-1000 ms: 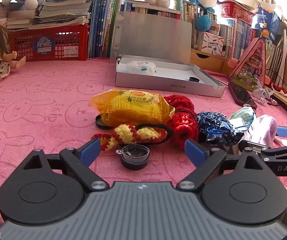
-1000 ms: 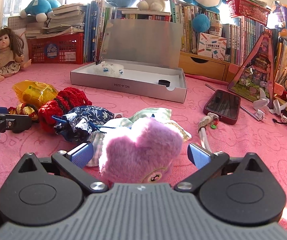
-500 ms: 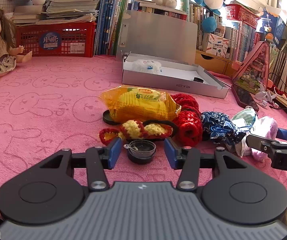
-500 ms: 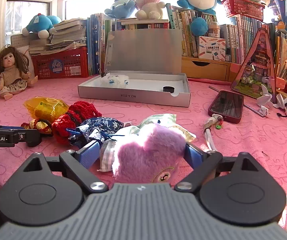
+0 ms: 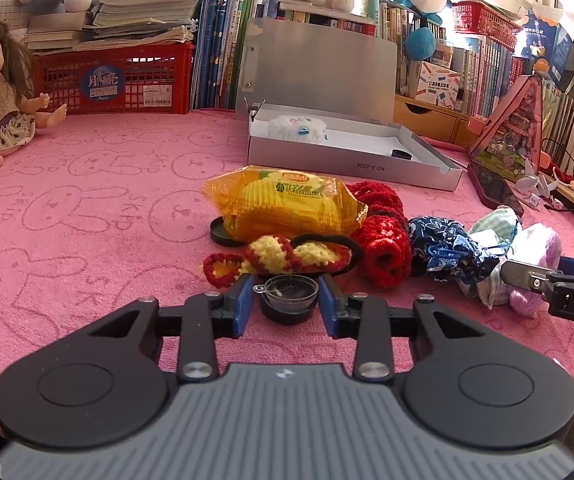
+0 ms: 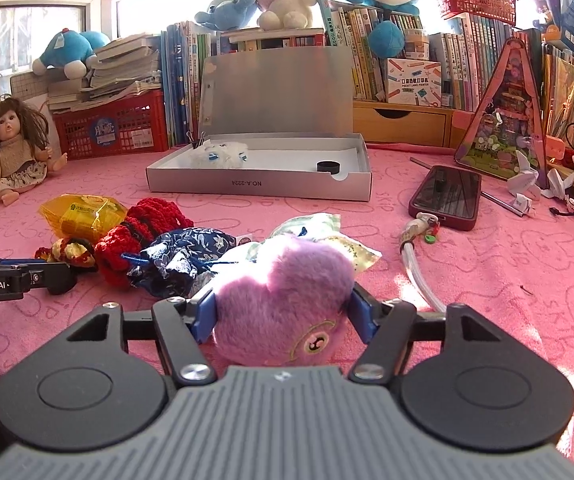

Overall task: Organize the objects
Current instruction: 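Close left tool on the clear cup and lift while right tool grasps the purple plush, then carry the clear cup with left tool into the white box while right tool carries the purple plush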

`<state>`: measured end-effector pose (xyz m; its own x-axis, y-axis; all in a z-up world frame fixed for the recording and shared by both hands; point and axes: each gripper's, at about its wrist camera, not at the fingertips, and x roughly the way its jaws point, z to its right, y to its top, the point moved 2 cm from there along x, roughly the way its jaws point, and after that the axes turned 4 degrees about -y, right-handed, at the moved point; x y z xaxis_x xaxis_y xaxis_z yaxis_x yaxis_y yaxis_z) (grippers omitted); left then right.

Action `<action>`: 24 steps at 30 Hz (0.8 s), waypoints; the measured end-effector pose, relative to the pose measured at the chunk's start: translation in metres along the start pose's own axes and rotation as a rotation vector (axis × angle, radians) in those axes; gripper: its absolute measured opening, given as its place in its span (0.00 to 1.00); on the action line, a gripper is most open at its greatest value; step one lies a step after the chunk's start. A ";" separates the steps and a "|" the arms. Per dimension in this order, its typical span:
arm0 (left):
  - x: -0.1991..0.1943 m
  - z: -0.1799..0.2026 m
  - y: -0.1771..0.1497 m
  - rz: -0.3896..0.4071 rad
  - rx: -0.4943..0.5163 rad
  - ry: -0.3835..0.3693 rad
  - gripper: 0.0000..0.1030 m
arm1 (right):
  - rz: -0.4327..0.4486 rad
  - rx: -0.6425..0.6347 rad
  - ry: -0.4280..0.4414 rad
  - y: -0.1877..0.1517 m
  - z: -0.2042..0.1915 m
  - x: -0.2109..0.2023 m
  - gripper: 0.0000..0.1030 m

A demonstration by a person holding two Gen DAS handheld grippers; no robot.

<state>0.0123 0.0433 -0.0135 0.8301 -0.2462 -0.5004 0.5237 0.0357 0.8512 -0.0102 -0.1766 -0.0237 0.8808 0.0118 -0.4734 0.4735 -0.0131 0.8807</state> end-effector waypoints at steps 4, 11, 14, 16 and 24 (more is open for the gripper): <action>-0.003 0.002 0.002 0.015 0.010 0.005 0.39 | 0.014 0.011 0.004 0.002 0.000 -0.003 0.64; -0.011 0.007 0.007 0.037 0.021 -0.002 0.39 | 0.044 0.012 0.009 0.010 0.000 -0.010 0.64; -0.016 0.012 0.011 0.053 0.031 -0.008 0.39 | 0.062 0.011 0.010 0.014 -0.001 -0.014 0.64; -0.019 0.014 0.013 0.059 0.037 -0.018 0.39 | 0.075 0.012 0.010 0.016 -0.001 -0.016 0.64; -0.029 0.018 0.025 0.089 0.028 -0.034 0.39 | 0.105 -0.002 0.001 0.028 -0.001 -0.017 0.64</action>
<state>-0.0023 0.0337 0.0256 0.8658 -0.2762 -0.4174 0.4424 0.0323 0.8963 -0.0124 -0.1765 0.0090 0.9255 0.0110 -0.3785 0.3786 -0.0123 0.9255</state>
